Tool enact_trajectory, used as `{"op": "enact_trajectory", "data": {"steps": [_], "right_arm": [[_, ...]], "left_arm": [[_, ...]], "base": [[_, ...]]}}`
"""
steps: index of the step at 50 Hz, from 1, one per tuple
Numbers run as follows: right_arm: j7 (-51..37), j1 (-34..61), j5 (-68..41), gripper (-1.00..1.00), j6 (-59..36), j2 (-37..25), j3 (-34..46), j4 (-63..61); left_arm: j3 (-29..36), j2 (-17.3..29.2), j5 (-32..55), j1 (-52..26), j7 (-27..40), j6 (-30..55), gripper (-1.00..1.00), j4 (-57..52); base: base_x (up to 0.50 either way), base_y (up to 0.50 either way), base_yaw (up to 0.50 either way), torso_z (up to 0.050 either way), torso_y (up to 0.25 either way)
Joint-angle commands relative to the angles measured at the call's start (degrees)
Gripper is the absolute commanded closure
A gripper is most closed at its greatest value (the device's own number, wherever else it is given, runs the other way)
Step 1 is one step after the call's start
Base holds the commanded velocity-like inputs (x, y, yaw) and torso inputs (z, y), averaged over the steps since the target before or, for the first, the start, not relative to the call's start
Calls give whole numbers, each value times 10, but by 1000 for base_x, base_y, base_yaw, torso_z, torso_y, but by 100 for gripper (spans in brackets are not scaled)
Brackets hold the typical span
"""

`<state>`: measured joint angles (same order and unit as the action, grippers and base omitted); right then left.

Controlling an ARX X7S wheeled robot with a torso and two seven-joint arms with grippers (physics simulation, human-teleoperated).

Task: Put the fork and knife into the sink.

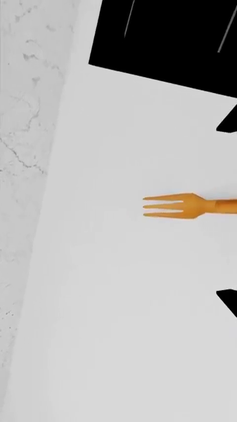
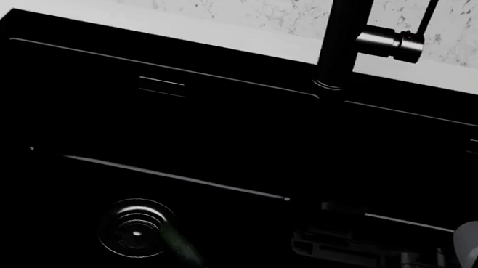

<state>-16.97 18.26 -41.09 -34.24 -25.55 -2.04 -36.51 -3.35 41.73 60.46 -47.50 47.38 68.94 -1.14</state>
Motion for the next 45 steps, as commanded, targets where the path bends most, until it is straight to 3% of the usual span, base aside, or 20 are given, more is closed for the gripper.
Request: {"op": "enact_trajectory", "data": {"steps": [1, 23, 45], "right_arm": [[4, -7, 0, -100, 10, 0, -1, 5], [5, -17, 1, -100, 20, 2, 2, 9], [3, -17, 1, -100, 24, 2, 6, 15]], "left_arm": [[22, -8, -18, -1, -14, -11, -100, 35], [-7, -16, -13, 56, -18, -44, -100, 55], [16, -22, -30, 82, -57, -66, -100, 102]], "base": [[0, 0, 0, 0, 0], [0, 0, 0, 0, 0], [0, 0, 0, 0, 0]]}}
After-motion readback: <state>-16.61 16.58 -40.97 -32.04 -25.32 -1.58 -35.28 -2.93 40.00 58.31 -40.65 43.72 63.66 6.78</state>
